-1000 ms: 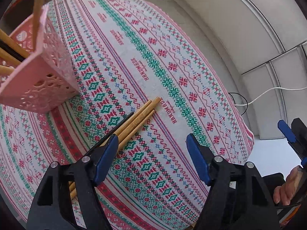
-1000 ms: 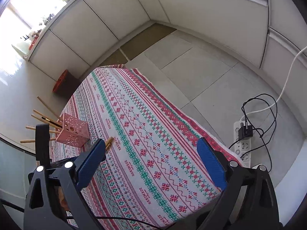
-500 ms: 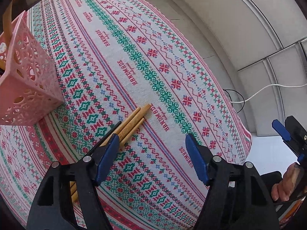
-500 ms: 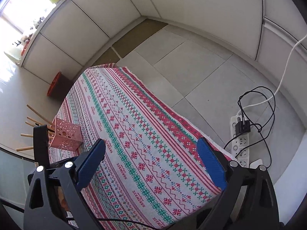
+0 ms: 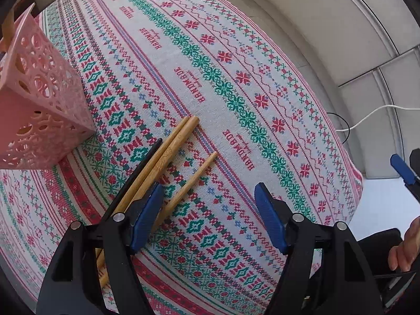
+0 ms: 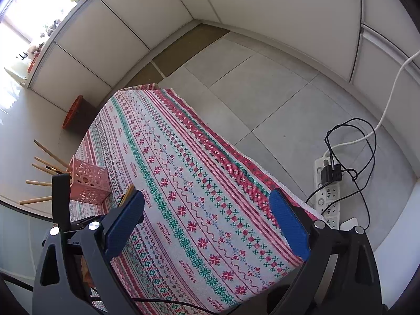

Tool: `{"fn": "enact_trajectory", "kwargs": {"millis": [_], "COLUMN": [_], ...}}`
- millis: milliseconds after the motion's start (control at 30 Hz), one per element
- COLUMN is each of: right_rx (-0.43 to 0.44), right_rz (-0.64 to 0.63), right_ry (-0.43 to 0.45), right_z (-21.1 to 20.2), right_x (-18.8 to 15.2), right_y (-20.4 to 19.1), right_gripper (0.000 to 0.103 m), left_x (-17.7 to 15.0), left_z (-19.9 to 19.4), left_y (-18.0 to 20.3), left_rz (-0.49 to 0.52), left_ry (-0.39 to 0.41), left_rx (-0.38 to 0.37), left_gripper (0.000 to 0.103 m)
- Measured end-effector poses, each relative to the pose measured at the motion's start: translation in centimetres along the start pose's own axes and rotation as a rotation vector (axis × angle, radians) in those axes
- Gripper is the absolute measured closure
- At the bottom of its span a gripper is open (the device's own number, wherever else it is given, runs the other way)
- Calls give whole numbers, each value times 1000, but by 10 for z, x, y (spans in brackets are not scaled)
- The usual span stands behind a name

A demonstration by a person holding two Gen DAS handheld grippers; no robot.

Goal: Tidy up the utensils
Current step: 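Grasp a wooden chopstick from the bundle with the left gripper, then lift the wooden chopstick upright with the left gripper while the right gripper grasps another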

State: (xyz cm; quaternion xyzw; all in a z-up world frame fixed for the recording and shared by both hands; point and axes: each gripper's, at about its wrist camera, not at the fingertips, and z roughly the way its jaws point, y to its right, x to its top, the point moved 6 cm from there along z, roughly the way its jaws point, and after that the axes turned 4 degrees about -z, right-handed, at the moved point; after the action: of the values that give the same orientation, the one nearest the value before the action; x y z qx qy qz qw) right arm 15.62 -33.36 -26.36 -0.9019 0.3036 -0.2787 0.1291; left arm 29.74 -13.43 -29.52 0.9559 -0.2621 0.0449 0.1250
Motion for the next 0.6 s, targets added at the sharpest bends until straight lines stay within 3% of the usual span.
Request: {"fn": "enact_trajectory", "kwargs": {"millis": [233, 300, 600], "right_rx": [-12, -13, -27], "right_rz": [-4, 3, 13], "right_ry": [-3, -6, -37], "right_z": [1, 1, 10], "right_x": [0, 0, -3], "right_y": [0, 2, 3], "right_gripper": [10, 10, 10], "left_x": [2, 1, -10], "left_z": [7, 7, -13], "left_y": [14, 16, 25], "left_rz": [83, 109, 115], "left_ry": [6, 9, 46], "left_rx": [135, 197, 218], "left_gripper": [39, 47, 88]}}
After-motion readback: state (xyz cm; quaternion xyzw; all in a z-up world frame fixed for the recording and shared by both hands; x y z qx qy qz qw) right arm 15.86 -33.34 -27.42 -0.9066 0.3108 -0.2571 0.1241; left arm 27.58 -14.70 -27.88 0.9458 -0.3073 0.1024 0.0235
